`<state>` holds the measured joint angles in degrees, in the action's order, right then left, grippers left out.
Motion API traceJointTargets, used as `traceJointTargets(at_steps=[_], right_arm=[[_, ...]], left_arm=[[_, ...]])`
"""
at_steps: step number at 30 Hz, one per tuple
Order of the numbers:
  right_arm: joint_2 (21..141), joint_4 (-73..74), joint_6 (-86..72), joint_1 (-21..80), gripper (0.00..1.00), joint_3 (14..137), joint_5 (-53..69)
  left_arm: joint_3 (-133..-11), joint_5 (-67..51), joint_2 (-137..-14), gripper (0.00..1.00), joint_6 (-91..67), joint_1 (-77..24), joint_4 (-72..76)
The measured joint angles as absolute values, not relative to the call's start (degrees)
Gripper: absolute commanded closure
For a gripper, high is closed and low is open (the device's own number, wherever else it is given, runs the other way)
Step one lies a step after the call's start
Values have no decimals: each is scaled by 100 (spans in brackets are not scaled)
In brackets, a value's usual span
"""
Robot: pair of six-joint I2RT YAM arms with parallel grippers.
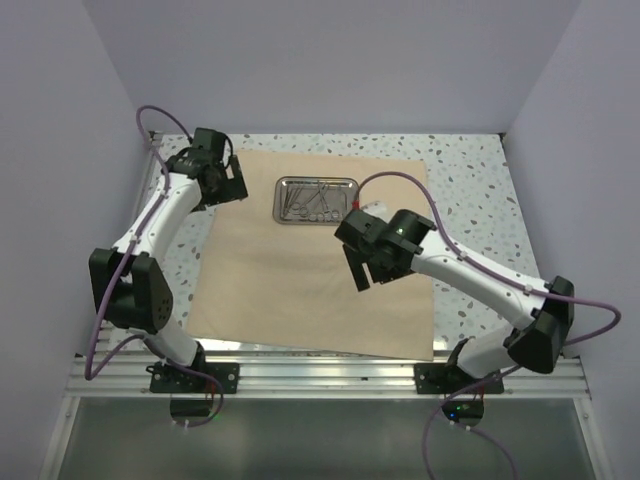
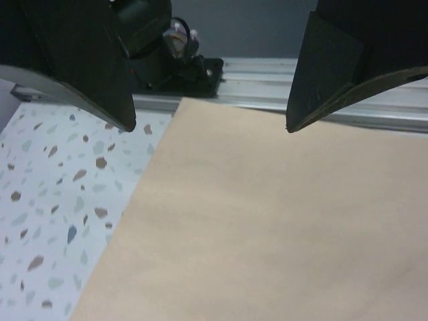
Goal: Open and lay out the surgical kit
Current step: Open the surgical kit at the center of the board, then pick up the medical item from the container.
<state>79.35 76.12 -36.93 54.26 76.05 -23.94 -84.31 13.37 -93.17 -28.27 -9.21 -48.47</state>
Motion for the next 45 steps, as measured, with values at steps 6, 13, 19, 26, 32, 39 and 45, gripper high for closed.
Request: traceJointTargets(at_steps=[6, 13, 19, 26, 32, 39, 45], right_arm=[[9515, 6761, -2939, 5019, 36, 9231, -2536], [10779, 6167, -2386, 4125, 73, 10442, -2147], [10829, 6134, -2134, 4136, 81, 10468, -2099], [10803, 6125, -1955, 4154, 86, 10180, -2060], [10803, 6117, -1863, 4084, 92, 10077, -2045], [10803, 6077, -1833, 4058, 97, 10075, -2047], [10803, 6051, -1831, 4045, 98, 9959, -2053]], left_arm=[[-8687, 1092, -10073, 13, -2757, -1409, -4619], [-10501, 954, -11826, 35, -2633, -1907, -4534], [-11922, 913, -13017, 48, -2641, -2058, -4565], [-12523, 825, -13653, 58, -2707, -2060, -4571], [-12739, 751, -13961, 62, -2740, -2064, -4547], [-12752, 770, -14097, 72, -2740, -2067, -4541], [-12763, 764, -14208, 79, -2738, -2067, -4523]])
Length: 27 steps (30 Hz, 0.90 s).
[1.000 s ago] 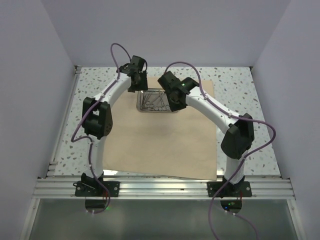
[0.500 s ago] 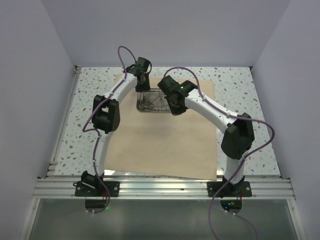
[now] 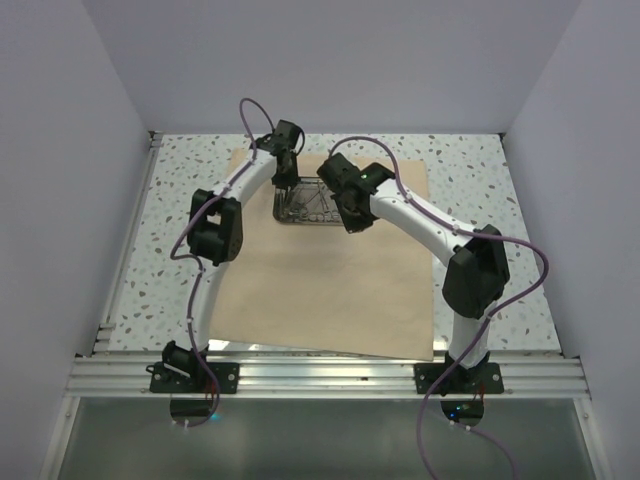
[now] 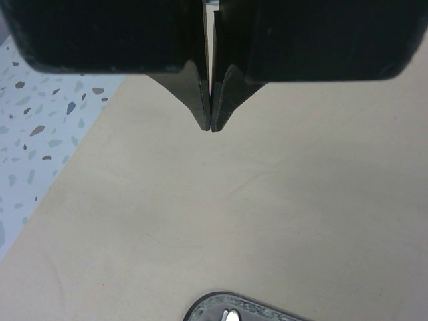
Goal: Open and lay out the surgical kit
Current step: Pick up the medical item from the container.
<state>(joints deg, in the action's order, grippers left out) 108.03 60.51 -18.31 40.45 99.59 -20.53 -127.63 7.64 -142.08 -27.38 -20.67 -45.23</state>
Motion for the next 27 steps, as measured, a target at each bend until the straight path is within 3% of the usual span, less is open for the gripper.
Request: traceJointTargets(at_steps=[6, 11, 14, 15, 16, 21, 24, 27], right_arm=[[10796, 6036, -1835, 4042, 99, 9769, -2091], [10790, 6036, -1841, 4042, 100, 9679, -2139], [10757, 6038, -1857, 4040, 100, 9631, -2152], [10744, 6040, -1859, 4042, 100, 9618, -2154], [10728, 6038, -1861, 4040, 100, 9609, -2154], [10709, 6031, -1859, 4040, 100, 9616, -2154], [10737, 6038, -1855, 4034, 93, 9795, -2143], [10818, 5861, -1870, 4001, 80, 10184, -2106]], left_arm=[[-12763, 757, -14245, 71, -2733, -2078, -4451], [-12763, 757, -14331, 71, -2735, -2078, -4451], [-12763, 742, -14337, 85, -2735, -2078, -4410], [-12763, 740, -14337, 98, -2740, -2078, -4410], [-12763, 729, -14337, 100, -2731, -2078, -4410], [-12807, 720, -14317, 100, -2718, -2078, -4508], [-12564, 692, -14042, 100, -2718, -2078, -4593], [-11968, 676, -13286, 100, -2722, -2078, -4635]])
